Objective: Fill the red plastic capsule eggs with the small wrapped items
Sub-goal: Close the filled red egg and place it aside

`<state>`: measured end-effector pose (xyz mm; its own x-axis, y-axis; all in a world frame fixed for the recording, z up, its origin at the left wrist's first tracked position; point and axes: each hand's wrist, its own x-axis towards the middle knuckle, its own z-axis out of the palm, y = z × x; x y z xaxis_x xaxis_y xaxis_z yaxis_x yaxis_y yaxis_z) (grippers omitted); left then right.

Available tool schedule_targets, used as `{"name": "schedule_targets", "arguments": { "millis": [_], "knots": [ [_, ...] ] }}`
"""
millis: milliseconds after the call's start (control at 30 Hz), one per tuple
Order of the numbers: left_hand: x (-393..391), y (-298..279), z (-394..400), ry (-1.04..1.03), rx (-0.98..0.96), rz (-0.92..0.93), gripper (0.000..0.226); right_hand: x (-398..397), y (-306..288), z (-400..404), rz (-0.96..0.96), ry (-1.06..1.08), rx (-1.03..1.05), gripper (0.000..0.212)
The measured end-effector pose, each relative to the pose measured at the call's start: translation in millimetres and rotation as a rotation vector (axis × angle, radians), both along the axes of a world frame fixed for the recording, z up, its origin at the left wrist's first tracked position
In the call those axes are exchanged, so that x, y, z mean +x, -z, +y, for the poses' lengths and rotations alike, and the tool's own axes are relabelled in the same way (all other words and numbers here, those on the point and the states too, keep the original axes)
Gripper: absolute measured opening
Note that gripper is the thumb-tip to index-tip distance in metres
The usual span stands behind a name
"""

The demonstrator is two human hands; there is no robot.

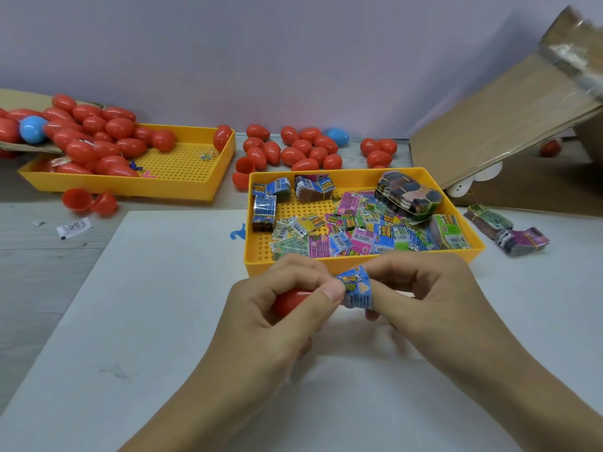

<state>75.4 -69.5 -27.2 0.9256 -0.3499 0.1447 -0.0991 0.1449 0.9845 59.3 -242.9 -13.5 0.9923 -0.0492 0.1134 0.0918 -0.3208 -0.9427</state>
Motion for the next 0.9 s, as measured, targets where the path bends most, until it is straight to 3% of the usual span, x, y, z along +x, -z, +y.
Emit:
{"name": "schedule_targets", "arguments": {
  "millis": [133,300,433,500,633,733,833,900],
  "knots": [
    [1.2,-1.1,-1.4,-0.055,0.007,0.001,0.021,-3.3,-4.5,4.5,-0.131,0.015,0.019,0.029],
    [0.9,0.2,-3.2,-0.062,-0.063,0.054,0.02,-6.1,-3.2,6.9,-0.202,0.029,0.033,0.021],
    [2.0,-1.7,1.3,-0.01,-0.26,0.172,0.043,-5.2,-3.3,4.4,-0.214,0.047,0.012,0.021],
    [3.0,-3.0,2.9,0.001,-0.332,0.2,0.042,-4.9,-4.5,3.9,-0.227,0.034,-0.009,0.023],
    [5.7,-2.9,2.3,-0.055,-0.269,0.171,0.02,-5.4,-4.6,4.7,-0.238,-0.01,-0.022,0.023],
    [6.8,-3.6,2.8,-0.073,-0.201,0.101,0.027,-5.5,-4.0,4.2,-0.231,-0.048,0.007,0.023],
    [5.6,-0.1,5.2,-0.068,-0.131,-0.015,0.016,-5.6,-4.0,4.2,-0.241,-0.049,-0.008,0.018],
    [4.0,2.2,5.3,-0.082,-0.098,-0.051,0.024,-5.7,-4.1,4.1,-0.245,-0.036,-0.025,0.018]
  ]
}}
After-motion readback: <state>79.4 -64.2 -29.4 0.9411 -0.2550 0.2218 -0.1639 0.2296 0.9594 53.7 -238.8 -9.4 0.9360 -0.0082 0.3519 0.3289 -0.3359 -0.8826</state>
